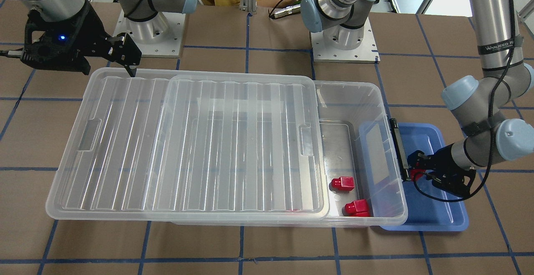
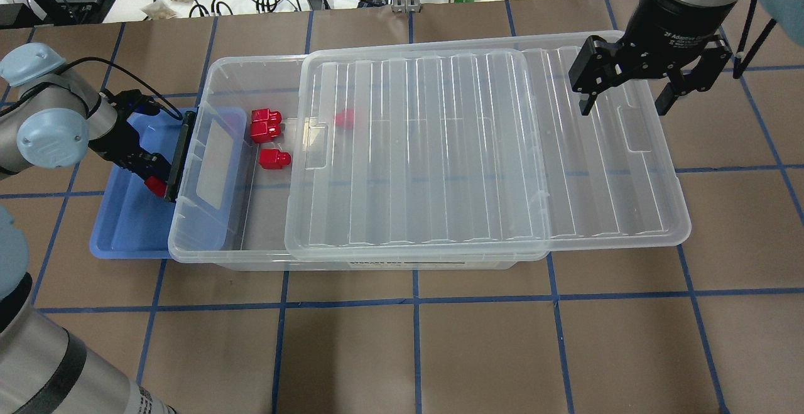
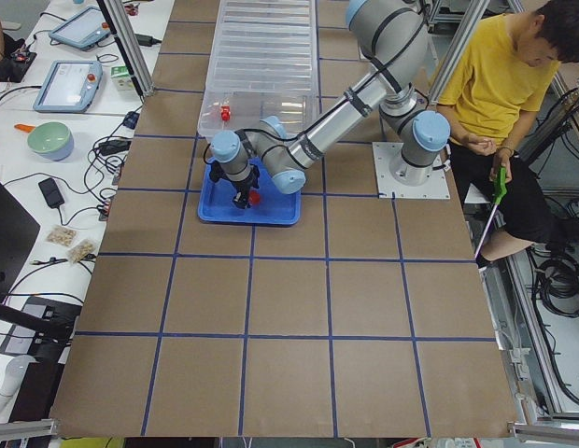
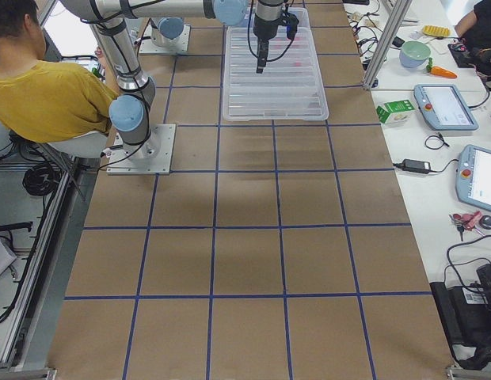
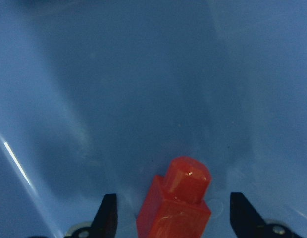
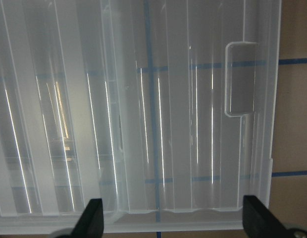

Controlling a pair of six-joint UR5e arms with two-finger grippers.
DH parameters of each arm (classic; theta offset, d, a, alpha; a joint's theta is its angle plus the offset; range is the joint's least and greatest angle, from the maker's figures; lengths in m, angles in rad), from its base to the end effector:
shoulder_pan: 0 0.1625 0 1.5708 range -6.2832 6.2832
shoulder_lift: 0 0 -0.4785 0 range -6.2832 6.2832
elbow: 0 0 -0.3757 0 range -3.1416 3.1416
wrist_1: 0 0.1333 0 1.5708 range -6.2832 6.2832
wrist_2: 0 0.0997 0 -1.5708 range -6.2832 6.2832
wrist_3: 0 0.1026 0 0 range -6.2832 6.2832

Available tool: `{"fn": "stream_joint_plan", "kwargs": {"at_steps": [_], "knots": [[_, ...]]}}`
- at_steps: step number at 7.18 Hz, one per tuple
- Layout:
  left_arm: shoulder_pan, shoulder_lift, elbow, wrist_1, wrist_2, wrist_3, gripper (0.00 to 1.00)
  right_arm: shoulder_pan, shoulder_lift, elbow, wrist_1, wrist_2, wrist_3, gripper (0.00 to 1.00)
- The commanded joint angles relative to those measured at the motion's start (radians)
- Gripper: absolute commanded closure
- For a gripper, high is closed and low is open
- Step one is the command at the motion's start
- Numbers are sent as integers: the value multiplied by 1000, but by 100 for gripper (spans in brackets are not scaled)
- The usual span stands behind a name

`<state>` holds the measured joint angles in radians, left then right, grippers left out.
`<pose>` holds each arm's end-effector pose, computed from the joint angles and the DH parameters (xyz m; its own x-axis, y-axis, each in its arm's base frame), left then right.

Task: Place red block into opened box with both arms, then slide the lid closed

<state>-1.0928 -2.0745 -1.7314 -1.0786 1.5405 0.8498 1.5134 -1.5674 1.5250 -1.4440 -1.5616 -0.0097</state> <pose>0.1583 -0.6021 0.2318 -0.9247 0.3505 0.1483 0.3657 0.9263 0.0906 0.1072 -0.4746 0.5463 -0.9988 0.0485 -0.0100 0.0475 0.9953 0.0842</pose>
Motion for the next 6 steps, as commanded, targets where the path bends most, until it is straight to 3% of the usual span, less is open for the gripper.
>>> {"fn": "stream_joint_plan", "kwargs": {"at_steps": [1, 2, 3, 4, 6], "knots": [[-4, 14, 9, 0, 1, -1, 92, 8, -2, 0, -1, 0, 23, 0], [-6, 28, 16, -6, 1, -33, 99, 33, 4, 0, -3, -5, 89, 0], [-7, 51, 30, -15, 4, -38, 99, 46, 6, 0, -6, -15, 94, 0], [-6, 92, 73, -103, 4, -43, 99, 47, 6, 1, -6, -15, 94, 0], [-36, 193, 249, -408, -14, -205, 99, 42, 4, -2, -9, -17, 93, 0]]}}
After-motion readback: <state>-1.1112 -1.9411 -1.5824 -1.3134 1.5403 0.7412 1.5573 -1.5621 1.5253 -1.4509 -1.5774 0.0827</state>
